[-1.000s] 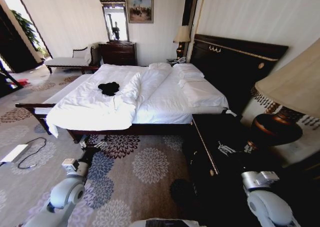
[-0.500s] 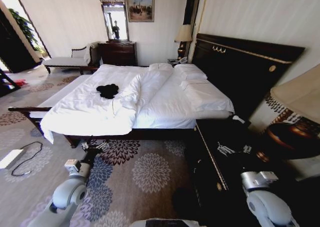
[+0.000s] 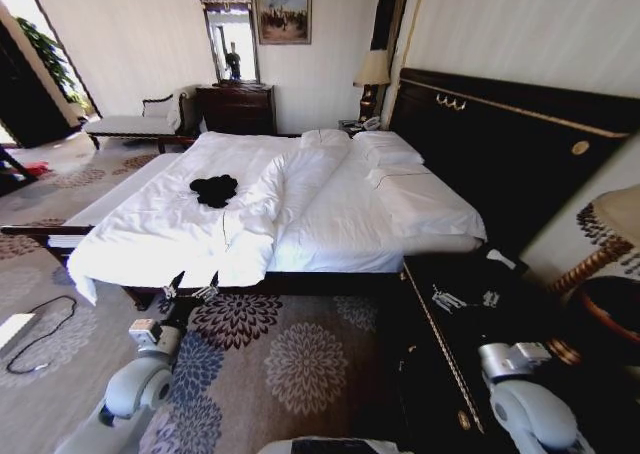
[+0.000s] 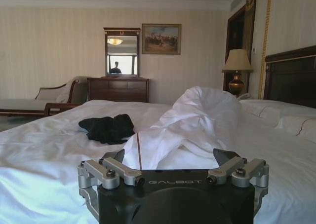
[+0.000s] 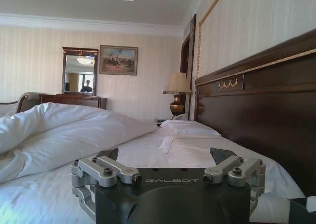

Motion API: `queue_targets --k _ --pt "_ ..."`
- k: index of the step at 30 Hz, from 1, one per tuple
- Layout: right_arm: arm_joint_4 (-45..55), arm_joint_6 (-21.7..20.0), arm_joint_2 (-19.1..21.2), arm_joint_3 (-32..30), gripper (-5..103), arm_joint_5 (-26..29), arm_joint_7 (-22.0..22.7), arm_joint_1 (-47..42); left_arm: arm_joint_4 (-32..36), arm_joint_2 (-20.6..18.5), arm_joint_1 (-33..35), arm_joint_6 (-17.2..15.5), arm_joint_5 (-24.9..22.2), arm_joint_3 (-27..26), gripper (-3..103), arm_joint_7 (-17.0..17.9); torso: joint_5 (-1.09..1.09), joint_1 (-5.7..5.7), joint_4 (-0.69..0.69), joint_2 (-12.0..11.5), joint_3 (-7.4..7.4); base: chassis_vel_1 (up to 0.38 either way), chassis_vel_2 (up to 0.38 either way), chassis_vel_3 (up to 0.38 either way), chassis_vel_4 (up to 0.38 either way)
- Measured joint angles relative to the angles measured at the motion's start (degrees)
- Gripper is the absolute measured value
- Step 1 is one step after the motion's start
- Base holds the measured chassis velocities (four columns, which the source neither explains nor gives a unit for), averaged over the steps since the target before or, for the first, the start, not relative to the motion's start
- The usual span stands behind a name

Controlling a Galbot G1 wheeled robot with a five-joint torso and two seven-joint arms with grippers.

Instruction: Fold the clothes on the bed.

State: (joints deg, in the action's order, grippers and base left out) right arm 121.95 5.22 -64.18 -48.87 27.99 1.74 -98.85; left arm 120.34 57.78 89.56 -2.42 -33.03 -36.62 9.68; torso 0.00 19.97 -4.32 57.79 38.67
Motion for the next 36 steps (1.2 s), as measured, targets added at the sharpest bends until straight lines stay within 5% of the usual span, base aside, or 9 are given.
queue_targets --k 36 --pt "1.15 -1.99 -0.18 0.70 100 3.27 1.46 0.11 1.19 -0.12 -0.03 -0.36 -1.39 -1.62 100 -0.08 0.01 -0.01 0.03 0.00 0.00 -0.212 0.202 0.200 -0.198"
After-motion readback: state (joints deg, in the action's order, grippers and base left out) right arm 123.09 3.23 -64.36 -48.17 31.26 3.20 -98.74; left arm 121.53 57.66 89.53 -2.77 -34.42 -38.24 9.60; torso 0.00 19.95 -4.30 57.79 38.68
